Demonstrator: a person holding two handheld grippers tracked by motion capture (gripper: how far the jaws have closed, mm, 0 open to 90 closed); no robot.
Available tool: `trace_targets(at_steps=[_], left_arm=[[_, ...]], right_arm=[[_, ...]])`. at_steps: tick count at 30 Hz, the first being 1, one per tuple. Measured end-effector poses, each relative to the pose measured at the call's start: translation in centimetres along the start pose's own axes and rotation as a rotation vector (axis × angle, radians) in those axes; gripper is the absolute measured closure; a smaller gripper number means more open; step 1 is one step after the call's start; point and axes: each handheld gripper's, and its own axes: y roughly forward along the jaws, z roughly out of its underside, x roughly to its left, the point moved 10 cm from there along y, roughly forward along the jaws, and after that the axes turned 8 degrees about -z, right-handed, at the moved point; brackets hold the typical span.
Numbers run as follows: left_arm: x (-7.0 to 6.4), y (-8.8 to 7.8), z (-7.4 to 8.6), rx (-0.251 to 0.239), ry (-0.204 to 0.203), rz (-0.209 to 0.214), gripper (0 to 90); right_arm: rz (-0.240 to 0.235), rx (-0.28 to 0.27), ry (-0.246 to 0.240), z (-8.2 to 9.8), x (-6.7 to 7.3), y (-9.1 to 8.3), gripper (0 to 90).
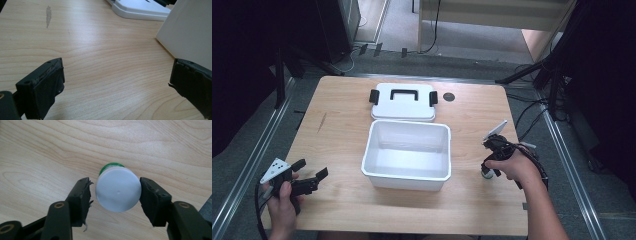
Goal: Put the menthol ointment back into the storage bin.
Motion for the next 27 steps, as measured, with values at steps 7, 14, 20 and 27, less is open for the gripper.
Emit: trace_targets(at_steps=[7,14,20,27], left_arm=[[0.1,0.0,0.0,0.000,-0.001,-0.001,0.3],[0.1,0.0,0.0,0.002,0.000,-0.001,0.3],[0.1,0.0,0.0,0.000,-0.001,0.000,0.3],[0.0,0.0,0.0,-0.004,-0.005,0.001,0.3]], right_arm=[[-0.030,0.030,-0.017,0.1,0.7,0.0,51.9],[-0.051,0.039,-0.031,-0.1,1.5,-0.8,52.0],[-0.057,0.035,-0.039,-0.7,2.4,-2.4,52.0],[-0.072,0.039,-0.047,-1.2,3.7,-4.2,52.0]])
